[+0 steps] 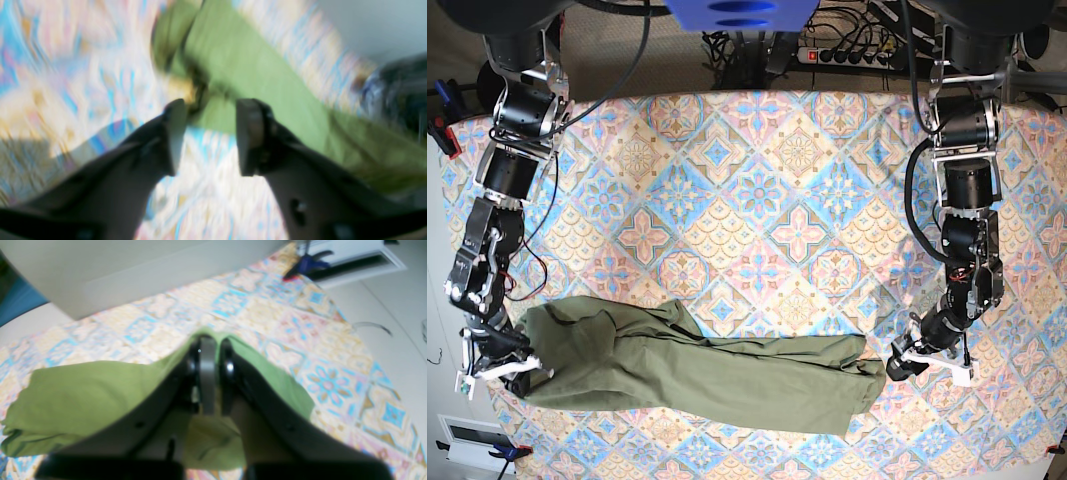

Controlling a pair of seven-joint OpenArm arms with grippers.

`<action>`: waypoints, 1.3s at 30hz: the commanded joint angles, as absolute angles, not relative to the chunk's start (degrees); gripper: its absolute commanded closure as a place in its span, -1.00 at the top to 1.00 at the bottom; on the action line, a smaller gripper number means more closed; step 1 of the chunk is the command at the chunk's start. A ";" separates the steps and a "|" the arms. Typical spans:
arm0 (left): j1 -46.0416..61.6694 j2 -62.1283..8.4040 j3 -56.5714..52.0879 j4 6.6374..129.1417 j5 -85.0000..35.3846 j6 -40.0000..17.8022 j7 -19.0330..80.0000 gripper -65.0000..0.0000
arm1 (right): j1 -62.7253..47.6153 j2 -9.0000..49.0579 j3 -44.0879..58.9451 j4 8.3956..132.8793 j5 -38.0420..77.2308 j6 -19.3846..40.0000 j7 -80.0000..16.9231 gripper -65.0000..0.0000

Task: Layout the t-shirt on the table in an organized manner, then fold the t-shirt properly
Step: 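Lower the stretched shirt onto the cloth with both grippers, then regrasp the shirt end with the left gripper and pull it taut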

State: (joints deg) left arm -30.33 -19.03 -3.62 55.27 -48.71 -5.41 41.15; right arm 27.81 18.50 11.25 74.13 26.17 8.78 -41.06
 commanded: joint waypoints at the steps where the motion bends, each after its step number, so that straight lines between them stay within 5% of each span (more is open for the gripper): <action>1: -33.36 -18.42 -3.65 55.08 -49.45 -6.02 40.04 0.06 | 29.49 19.47 11.47 75.03 26.77 9.10 -39.60 -0.99; 5: -39.34 -16.57 -3.74 44.97 -49.71 -6.02 37.49 0.31 | 29.49 19.47 11.47 75.03 26.77 9.10 -39.60 -0.99; 15: -41.80 -13.58 -3.30 36.44 -49.54 -6.02 34.33 0.32 | 24.04 19.47 11.56 83.82 26.77 9.10 -46.90 -0.99; 28: -35.38 -15.78 -3.65 45.23 -49.54 -6.02 36.26 0.32 | -9.63 19.82 25.27 109.58 38.73 9.10 -52.00 -0.98; 39: -34.24 -17.01 -3.30 45.23 -49.63 -6.02 36.35 0.32 | -30.37 26.51 39.43 111.60 59.82 9.10 -52.18 -0.98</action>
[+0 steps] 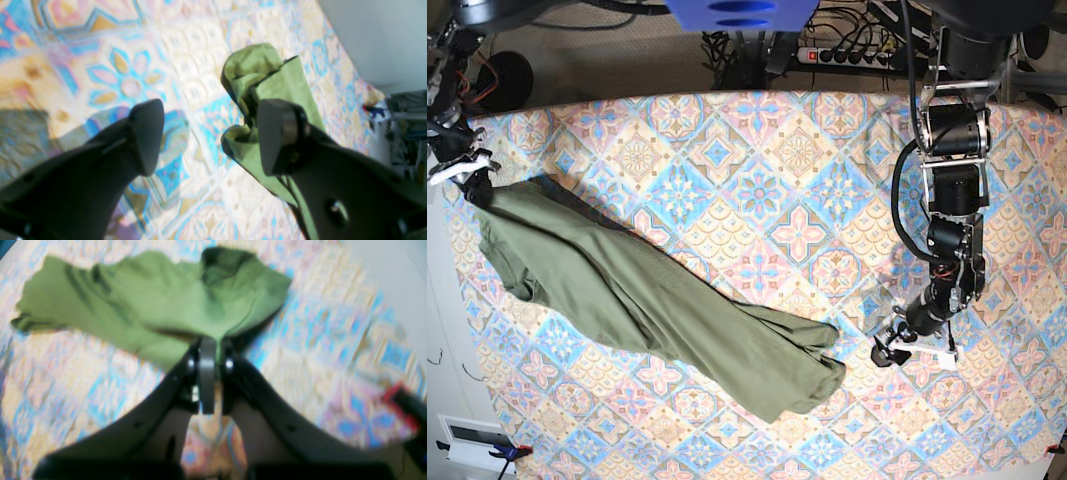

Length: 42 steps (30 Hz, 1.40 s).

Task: Layout the t-shirt on the table in an organized manner, then fold the t-shirt properly
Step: 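Regrasp the shirt end with the left gripper and pull it taut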

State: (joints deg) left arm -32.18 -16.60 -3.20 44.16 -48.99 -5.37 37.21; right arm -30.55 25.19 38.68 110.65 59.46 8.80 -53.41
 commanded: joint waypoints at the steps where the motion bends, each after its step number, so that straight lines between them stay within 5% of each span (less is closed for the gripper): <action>1: -34.24 -16.84 -3.30 45.23 -49.71 -6.02 36.35 0.32 | -31.60 26.95 39.87 111.69 60.70 9.10 -52.18 -0.98; 9: -36.44 -11.56 0.75 44.97 -49.45 -6.11 35.91 0.32 | -32.92 27.38 40.40 111.78 60.88 9.19 -62.37 -0.98; 27: -41.19 -1.63 19.30 28.70 -42.59 -4.35 22.29 0.32 | -31.96 27.21 39.78 111.96 61.14 9.19 -62.81 -0.98; 35: -40.84 0.13 19.56 25.27 -39.08 -1.89 18.51 0.29 | -30.81 27.21 39.87 111.96 61.14 9.19 -62.81 -0.98; 37: -40.84 0.13 19.56 25.54 -39.08 -1.98 18.51 0.02 | -30.81 27.21 39.87 111.96 61.14 9.19 -62.81 -0.98; 41: -41.01 0.04 19.56 25.54 -39.16 -1.89 18.33 -1.00 | -30.81 27.21 39.87 112.04 61.14 9.19 -62.81 -0.98; 42: -41.10 -0.13 19.47 25.54 -39.16 -1.89 18.33 -1.00 | -30.73 27.21 39.87 112.04 61.14 9.19 -62.81 -0.98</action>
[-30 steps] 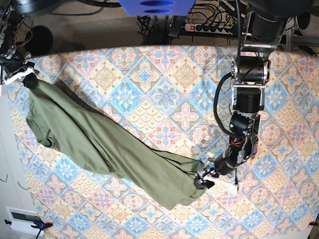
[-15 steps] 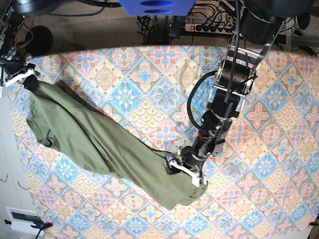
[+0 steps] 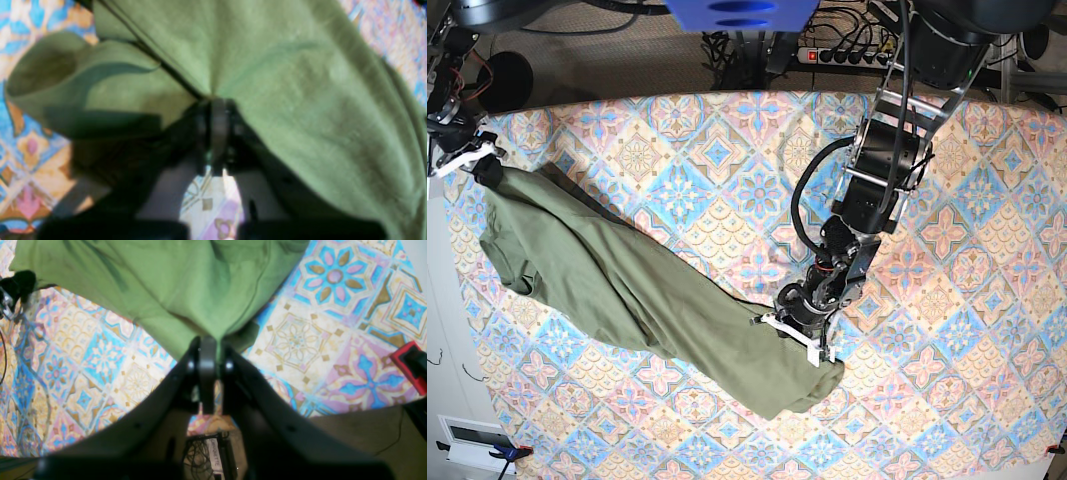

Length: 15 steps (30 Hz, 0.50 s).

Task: Layout the t-shirt on the table in an organized manner, then fold the t-shirt properly
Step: 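Regrasp the shirt end with the left gripper and pull it taut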

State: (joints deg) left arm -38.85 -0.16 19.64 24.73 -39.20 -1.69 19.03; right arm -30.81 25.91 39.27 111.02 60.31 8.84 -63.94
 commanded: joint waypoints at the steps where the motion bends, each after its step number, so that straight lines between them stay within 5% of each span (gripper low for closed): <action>1: -41.10 -0.22 19.47 25.63 -39.25 -1.89 18.33 -1.00 | -30.73 27.21 39.87 112.04 61.14 9.19 -62.81 -0.98; 7: -38.99 -3.03 19.47 31.52 -39.52 -1.98 20.79 -1.00 | -30.29 27.21 39.96 112.04 61.14 9.19 -62.81 -0.98; 15: -21.23 -15.69 19.47 58.24 -49.89 -1.80 30.64 -1.00 | -29.14 27.21 40.22 112.04 61.14 9.19 -62.81 -0.99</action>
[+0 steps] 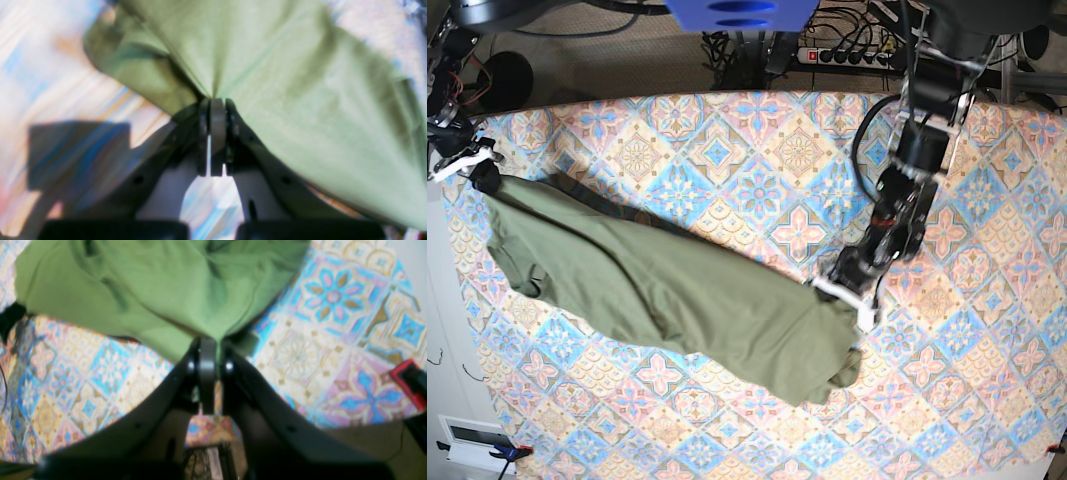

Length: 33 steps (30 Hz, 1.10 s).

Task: Layout the t-shirt on the table in an organized manner, then fold the t-shirt properly
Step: 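Regrasp the shirt end with the left gripper and pull it taut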

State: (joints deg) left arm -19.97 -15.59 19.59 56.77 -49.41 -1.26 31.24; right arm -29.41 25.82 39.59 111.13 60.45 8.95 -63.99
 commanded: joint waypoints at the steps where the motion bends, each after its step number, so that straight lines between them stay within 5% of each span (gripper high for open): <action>1: -18.95 -17.01 19.47 60.35 -50.68 -1.80 30.81 -1.00 | -29.14 27.21 40.13 112.04 61.14 9.19 -62.81 -0.99; 10: 1.36 -25.45 11.38 78.73 -55.78 -1.80 30.81 -1.00 | -29.14 27.21 39.96 111.96 61.14 9.19 -62.81 -0.98; 18: 3.30 -25.19 1.27 80.57 -56.04 -1.80 30.90 -1.00 | -27.56 27.21 39.87 111.87 61.14 9.19 -63.52 -0.98; 26: -7.43 -24.31 -1.36 72.04 -56.04 -1.80 34.59 -0.08 | -27.47 27.21 39.87 111.87 61.14 9.19 -64.22 -0.98; 33: -13.85 -21.14 -0.84 64.40 -55.96 -1.80 34.77 -0.08 | -27.47 27.21 39.87 111.87 61.14 9.19 -64.22 -0.98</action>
